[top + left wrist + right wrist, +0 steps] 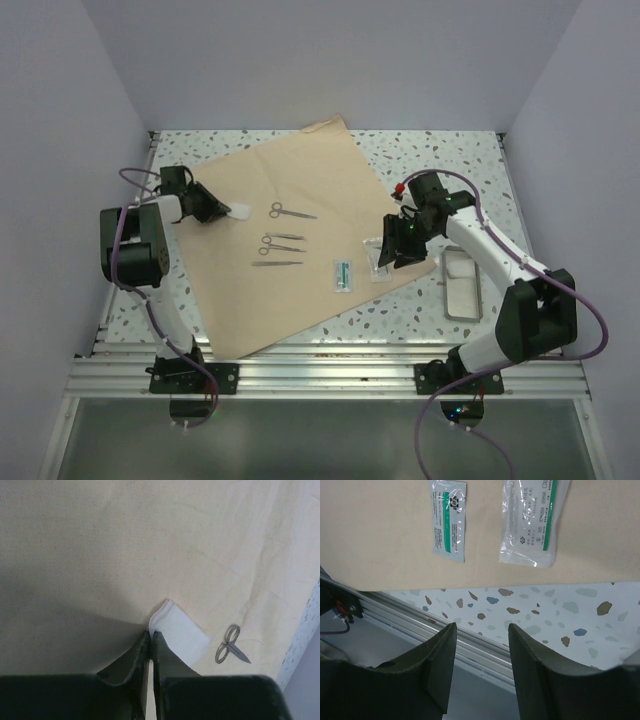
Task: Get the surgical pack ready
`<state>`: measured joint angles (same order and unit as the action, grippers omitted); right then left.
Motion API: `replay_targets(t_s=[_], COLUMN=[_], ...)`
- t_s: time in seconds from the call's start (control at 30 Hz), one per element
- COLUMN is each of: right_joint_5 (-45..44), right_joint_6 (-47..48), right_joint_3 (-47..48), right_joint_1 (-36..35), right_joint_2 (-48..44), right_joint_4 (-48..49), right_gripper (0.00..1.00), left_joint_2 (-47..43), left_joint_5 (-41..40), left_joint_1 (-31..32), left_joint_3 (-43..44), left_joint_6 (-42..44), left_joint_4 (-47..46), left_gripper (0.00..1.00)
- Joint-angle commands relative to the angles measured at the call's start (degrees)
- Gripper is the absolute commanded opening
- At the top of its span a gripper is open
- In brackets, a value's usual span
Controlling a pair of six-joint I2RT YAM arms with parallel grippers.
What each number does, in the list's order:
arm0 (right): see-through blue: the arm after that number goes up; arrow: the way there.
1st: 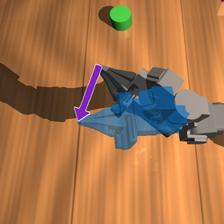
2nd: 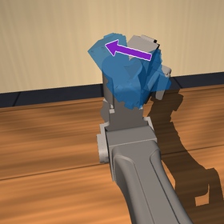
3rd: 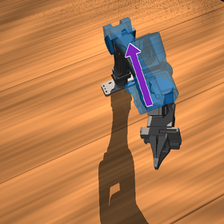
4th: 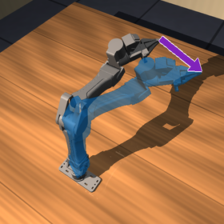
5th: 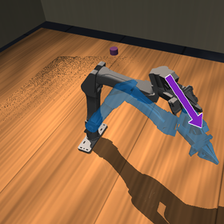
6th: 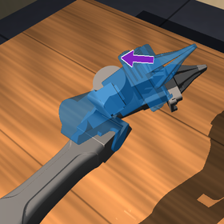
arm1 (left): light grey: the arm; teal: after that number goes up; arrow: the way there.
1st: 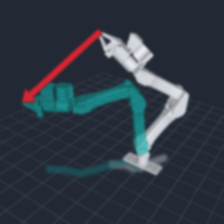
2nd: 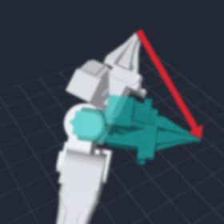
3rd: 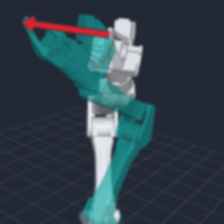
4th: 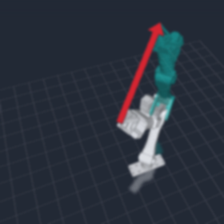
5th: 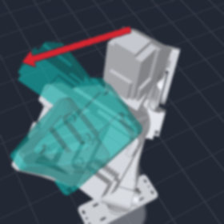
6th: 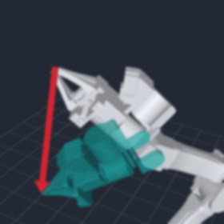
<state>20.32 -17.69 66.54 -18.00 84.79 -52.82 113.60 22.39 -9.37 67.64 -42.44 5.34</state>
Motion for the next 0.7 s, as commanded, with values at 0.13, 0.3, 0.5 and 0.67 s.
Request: replay_targets(t_s=[0.13,0.3,0.5,0.67], right_joint_5=[1.1,5.1,16.8,28.7], right_joint_6=[1.0,2.0,2.7,2.5], right_joint_3=[3.1,6.5,9.8,10.5], right_joint_1=[0.1,-0.8,-6.2,-11.7], right_joint_2=[0.0,0.6,1.7,2.2], right_joint_4=[0.2,1.5,8.4,15.9], right_gripper=[0.5,0.6,0.77,0.8], left_joint_2=[-1.4,-15.8,-36.0,-51.4], left_joint_5=[4.1,4.3,5.3,11.2], left_joint_1=[0.0,3.3,10.8,12.3], left_joint_3=[1.7,-4.8,-12.5,-17.2], left_joint_6=[2.4,4.6,6.8,7.2], left_joint_4=[-1.1,2.9,11.8,20.7], left_gripper=[0.0,0.0,0.0,0.0])
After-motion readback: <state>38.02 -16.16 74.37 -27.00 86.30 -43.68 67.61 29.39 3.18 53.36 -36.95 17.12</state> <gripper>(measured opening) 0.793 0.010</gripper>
